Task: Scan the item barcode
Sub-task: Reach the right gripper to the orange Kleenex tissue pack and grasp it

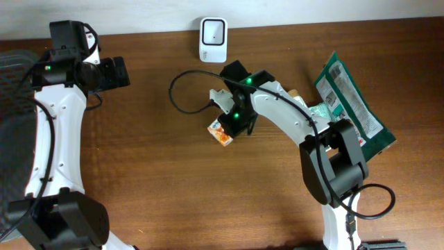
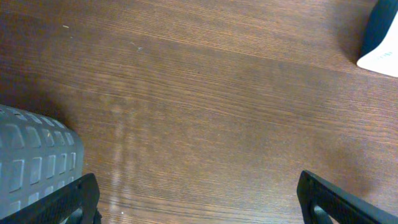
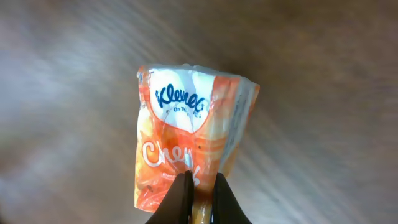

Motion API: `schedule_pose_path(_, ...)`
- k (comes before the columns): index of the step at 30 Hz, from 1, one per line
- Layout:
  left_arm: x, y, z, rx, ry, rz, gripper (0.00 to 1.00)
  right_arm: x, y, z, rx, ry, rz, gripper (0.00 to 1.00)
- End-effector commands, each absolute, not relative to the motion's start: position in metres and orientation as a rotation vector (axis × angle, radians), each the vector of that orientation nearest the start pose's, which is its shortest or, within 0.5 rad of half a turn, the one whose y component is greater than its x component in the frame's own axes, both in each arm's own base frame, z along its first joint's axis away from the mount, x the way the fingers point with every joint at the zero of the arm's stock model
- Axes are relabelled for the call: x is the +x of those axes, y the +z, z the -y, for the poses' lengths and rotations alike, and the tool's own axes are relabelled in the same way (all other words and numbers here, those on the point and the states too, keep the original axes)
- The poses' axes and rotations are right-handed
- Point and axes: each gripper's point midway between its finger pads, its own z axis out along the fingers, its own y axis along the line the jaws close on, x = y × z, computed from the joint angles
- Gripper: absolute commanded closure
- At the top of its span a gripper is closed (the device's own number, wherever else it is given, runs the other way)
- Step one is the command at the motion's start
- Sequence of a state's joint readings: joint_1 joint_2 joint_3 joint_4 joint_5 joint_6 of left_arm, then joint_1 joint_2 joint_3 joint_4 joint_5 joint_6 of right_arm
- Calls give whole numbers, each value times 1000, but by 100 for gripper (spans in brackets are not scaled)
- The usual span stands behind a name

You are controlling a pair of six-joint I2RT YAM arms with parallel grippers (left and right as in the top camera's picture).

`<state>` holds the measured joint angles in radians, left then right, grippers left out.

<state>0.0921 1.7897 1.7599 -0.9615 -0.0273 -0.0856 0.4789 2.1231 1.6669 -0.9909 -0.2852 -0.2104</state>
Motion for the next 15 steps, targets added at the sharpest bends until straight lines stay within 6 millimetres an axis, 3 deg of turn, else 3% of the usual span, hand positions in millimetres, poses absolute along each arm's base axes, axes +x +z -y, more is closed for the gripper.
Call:
schedule_pose_path(1,456,222,-49,-226,51,-2542,1,372,43,-229,-1094,314,-2815,52)
schedule_pose_path(2,456,222,-49,-226,51,-2542,1,374,43,-229,-1039,317,-2833,37)
schedule_pose_path(4,456,222,-49,-226,51,-2542,1,384,44,-221,-822,345,-2895,33)
schedule_pose_path(7,456,222,-49,-226,51,-2542,1,380,40,-214,-690,504,-2967,43)
schedule_pose_path(9,456,222,-49,-226,51,-2542,1,371,30,-207,-675,501,-3008,50)
schedule_pose_path(15,456,222,-49,-227,51,-2542,1,360,13,-214,-692,593,-3001,56)
